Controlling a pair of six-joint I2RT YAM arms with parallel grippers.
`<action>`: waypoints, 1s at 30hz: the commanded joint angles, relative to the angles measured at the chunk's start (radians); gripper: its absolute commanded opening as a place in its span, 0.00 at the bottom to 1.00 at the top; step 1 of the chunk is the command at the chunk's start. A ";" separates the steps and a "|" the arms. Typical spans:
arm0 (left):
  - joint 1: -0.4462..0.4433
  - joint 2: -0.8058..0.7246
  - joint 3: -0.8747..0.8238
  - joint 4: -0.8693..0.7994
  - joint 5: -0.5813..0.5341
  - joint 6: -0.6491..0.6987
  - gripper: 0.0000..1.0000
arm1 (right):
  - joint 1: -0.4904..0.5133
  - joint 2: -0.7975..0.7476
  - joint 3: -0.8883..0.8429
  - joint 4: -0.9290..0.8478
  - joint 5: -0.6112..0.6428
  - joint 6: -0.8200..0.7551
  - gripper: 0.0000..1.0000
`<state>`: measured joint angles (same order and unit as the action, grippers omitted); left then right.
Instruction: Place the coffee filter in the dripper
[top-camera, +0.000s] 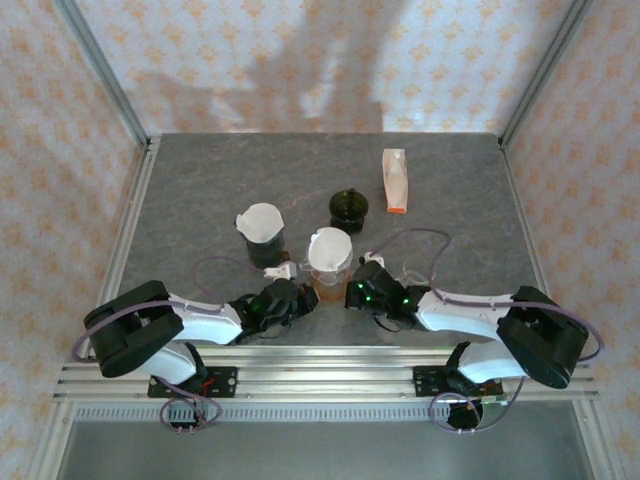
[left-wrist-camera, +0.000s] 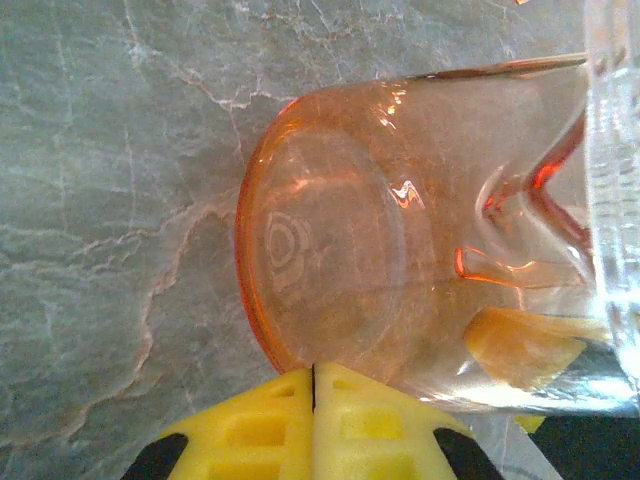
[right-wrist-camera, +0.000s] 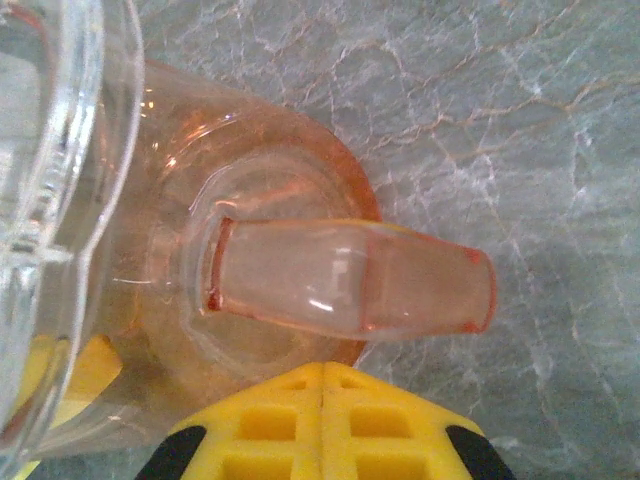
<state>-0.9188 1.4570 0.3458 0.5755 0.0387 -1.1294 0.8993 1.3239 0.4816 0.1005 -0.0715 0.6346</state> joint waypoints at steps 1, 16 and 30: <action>0.010 0.044 0.044 0.042 -0.004 -0.009 0.00 | -0.008 0.025 0.039 0.069 -0.027 -0.023 0.00; 0.026 0.138 0.093 0.074 -0.017 -0.030 0.00 | -0.092 0.109 0.107 0.103 -0.062 -0.063 0.00; -0.013 0.127 0.091 0.024 -0.018 -0.091 0.00 | -0.104 0.061 0.082 0.057 -0.031 -0.053 0.03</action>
<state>-0.9100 1.5753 0.4183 0.6365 0.0181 -1.1896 0.7830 1.4277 0.5621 0.1505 -0.0830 0.5896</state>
